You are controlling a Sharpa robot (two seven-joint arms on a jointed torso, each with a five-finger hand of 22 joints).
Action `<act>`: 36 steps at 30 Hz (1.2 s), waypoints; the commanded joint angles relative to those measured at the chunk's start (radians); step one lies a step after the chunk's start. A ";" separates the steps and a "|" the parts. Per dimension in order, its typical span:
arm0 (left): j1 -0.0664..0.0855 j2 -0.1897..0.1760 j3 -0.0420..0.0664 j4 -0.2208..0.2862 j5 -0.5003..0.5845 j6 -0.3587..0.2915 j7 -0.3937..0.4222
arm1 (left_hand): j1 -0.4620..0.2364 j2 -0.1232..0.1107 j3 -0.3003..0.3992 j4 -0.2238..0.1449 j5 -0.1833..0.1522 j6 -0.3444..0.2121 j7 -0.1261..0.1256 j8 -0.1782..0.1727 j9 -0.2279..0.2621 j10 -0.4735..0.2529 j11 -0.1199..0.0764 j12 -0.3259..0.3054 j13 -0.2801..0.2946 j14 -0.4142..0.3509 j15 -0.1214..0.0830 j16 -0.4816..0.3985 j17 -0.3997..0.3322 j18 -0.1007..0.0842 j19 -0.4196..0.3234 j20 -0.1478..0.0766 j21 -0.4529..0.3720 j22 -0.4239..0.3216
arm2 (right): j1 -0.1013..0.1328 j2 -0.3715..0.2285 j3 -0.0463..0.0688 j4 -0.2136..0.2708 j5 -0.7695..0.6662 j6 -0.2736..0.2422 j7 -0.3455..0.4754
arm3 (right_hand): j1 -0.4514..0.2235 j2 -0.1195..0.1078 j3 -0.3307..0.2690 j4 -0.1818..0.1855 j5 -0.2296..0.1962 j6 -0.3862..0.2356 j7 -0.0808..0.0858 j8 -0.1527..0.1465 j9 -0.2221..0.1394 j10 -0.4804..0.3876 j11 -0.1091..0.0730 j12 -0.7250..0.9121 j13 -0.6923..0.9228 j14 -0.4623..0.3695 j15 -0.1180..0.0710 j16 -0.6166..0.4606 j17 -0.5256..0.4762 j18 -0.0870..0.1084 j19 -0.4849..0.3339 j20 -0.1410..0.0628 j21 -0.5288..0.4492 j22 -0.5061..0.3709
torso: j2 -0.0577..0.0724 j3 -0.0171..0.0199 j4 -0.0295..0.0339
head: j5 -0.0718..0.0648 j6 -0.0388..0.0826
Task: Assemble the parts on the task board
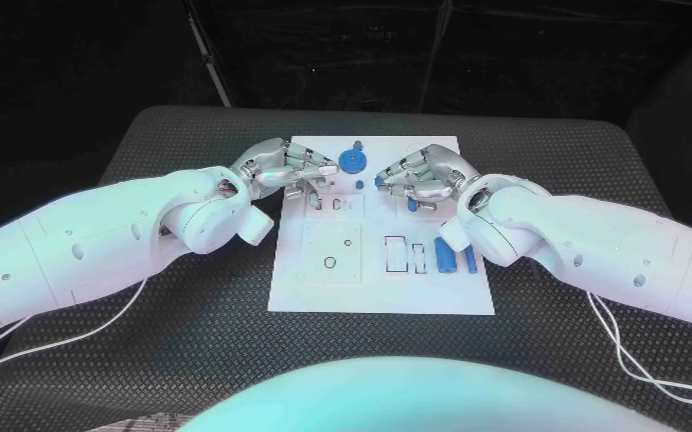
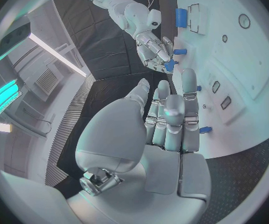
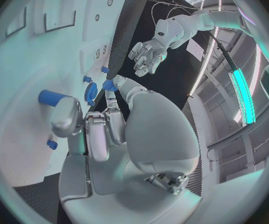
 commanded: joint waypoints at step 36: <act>-0.010 0.118 -0.003 -0.047 0.365 -0.013 -0.013 | -0.270 0.150 -0.212 0.192 -0.003 0.008 -0.005 -0.027 -0.074 0.079 -0.007 0.248 0.104 0.182 -0.010 0.369 0.366 -0.051 0.203 -0.011 0.473 0.414 | 0.010 0.010 0.046 0.084 0.540 -0.007 0.020 | -0.016 0.013 -0.013 -0.003 0.013 0.023 -0.019 0.040 0.046 0.004 0.010 0.003 0.062 0.101 0.003 0.004 0.249 -0.012 0.000 0.004 0.003 0.000 | -0.006 -0.0022 -0.0056 | 0.008 0.035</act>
